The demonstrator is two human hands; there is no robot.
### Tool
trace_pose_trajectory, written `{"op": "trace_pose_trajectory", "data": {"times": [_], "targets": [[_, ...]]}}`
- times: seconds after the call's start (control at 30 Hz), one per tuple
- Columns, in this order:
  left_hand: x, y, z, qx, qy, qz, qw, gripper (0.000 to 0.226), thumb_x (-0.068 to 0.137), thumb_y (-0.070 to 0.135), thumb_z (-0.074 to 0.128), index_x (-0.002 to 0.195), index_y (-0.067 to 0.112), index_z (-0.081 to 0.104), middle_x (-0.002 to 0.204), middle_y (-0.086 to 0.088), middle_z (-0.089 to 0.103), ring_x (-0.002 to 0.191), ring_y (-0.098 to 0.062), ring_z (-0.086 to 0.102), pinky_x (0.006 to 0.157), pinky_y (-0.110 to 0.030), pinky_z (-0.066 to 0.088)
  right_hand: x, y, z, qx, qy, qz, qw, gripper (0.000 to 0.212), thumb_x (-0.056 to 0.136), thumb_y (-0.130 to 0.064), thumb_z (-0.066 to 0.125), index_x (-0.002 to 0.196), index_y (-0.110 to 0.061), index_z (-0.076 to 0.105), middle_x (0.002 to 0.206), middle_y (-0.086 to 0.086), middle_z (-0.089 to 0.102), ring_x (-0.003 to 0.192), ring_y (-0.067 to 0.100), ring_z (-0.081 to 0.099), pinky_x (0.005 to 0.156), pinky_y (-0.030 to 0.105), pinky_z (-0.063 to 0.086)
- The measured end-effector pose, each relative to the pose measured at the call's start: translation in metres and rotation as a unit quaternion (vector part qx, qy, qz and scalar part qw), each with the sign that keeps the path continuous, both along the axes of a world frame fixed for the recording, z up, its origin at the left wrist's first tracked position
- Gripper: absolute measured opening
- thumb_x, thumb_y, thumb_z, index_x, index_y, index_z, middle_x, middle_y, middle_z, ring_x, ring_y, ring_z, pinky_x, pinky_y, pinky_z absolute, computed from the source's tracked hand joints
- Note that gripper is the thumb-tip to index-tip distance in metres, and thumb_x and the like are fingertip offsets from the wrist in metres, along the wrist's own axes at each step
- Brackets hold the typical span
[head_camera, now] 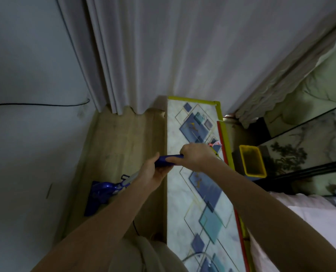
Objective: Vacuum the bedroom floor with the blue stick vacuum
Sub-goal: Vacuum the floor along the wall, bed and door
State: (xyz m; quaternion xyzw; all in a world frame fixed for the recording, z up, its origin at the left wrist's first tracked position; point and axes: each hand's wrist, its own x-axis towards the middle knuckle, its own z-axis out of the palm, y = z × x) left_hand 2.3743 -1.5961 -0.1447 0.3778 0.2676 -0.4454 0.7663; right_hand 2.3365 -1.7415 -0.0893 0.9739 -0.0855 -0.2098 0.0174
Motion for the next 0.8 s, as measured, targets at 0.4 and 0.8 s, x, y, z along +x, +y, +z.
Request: {"op": "trace_pose_trajectory", "data": {"times": [0.4, 0.8], "targets": [[-0.032, -0.04, 0.015, -0.066, 0.02, -0.016, 0.997, 0.032, 0.101, 0.024, 0.048, 0.118, -0.002, 0.054, 0.097, -0.018, 0.066, 0.086, -0.026, 0.066, 0.059, -0.03, 0.06, -0.023, -0.045, 0.027, 0.068, 0.061, -0.135, 0.987, 0.078, 0.071, -0.087, 0.043, 0.059, -0.012, 0.055, 0.052, -0.003, 0.056, 0.043, 0.012, 0.049, 0.053, 0.023, 0.042], [-0.01, 0.016, 0.008, -0.018, 0.015, 0.026, 0.999, 0.021, 0.099, 0.02, 0.052, 0.108, 0.001, 0.054, 0.103, -0.02, 0.064, 0.105, -0.033, 0.062, 0.09, -0.042, 0.053, 0.004, 0.012, 0.013, 0.142, 0.072, -0.126, 0.979, 0.084, 0.076, -0.084, 0.041, 0.071, -0.004, 0.067, 0.06, 0.004, 0.068, 0.043, 0.014, 0.061, 0.056, 0.025, 0.057]]}}
